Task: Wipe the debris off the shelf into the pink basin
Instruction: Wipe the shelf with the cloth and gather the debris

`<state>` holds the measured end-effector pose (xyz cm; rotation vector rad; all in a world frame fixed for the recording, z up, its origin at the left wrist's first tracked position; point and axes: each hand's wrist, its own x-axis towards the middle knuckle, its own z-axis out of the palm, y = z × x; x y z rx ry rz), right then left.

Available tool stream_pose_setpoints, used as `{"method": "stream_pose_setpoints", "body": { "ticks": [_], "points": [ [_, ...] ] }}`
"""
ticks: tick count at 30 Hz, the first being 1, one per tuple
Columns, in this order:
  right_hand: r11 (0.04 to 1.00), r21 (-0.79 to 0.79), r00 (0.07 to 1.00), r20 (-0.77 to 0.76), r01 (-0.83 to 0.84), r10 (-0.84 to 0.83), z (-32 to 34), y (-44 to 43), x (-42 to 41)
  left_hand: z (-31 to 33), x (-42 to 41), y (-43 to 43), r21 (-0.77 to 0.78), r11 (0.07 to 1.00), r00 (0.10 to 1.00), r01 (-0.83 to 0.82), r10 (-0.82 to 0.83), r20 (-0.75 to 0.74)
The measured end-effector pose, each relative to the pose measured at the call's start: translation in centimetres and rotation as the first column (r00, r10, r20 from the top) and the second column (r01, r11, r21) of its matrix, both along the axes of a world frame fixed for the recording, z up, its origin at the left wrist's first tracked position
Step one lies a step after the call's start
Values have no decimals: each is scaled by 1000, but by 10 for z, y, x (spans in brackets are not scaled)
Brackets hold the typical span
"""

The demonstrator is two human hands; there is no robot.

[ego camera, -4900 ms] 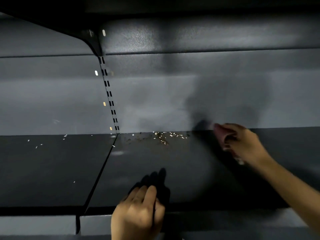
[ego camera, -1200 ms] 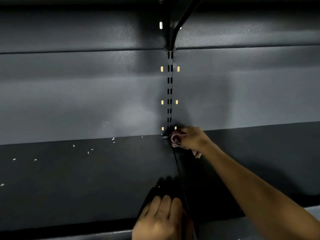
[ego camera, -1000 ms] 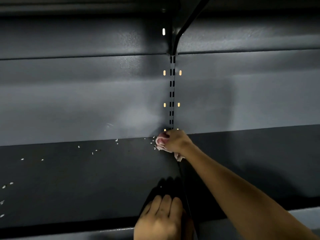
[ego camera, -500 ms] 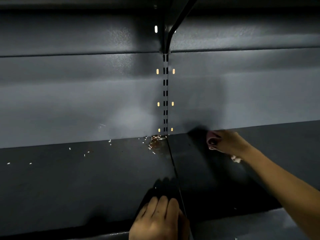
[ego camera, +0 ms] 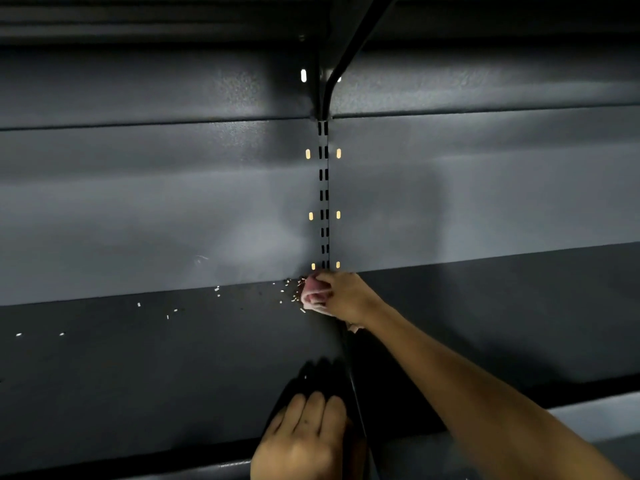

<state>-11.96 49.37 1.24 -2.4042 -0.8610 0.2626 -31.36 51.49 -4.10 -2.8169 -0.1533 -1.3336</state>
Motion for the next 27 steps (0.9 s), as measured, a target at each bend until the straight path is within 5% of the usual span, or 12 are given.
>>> {"method": "stream_pose_setpoints", "body": {
  "ticks": [2,6,9,11,13,20,23,27],
  "points": [
    [986,161,994,-108,42,-25,3,-18,1,1,0,-2,-13,1000,1000,-16,16,20],
    [957,232,983,15,176,-185,16,-57,20,2,-5,-3,-37,999,1000,18,-18,3],
    [961,39,954,117,273,-275,18,-83,40,2,-6,-3,-69,997,999,33,-34,-15],
    [945,-181,955,168,273,-244,10,-91,47,2,-6,-4,-85,996,999,36,-38,-17],
    [942,-238,965,169,237,-200,1,-85,43,2,-7,-4,-91,995,999,48,-50,-20],
    [984,-163,989,115,-75,95,1,23,-8,4,-10,-1,-90,993,992,75,-84,-97],
    [974,-5,974,10,-227,227,7,48,-29,5,-12,1,-111,991,987,79,-94,-133],
    [962,215,985,65,-170,160,32,18,-37,9,-13,3,-103,990,988,97,-108,-109]
  ]
}}
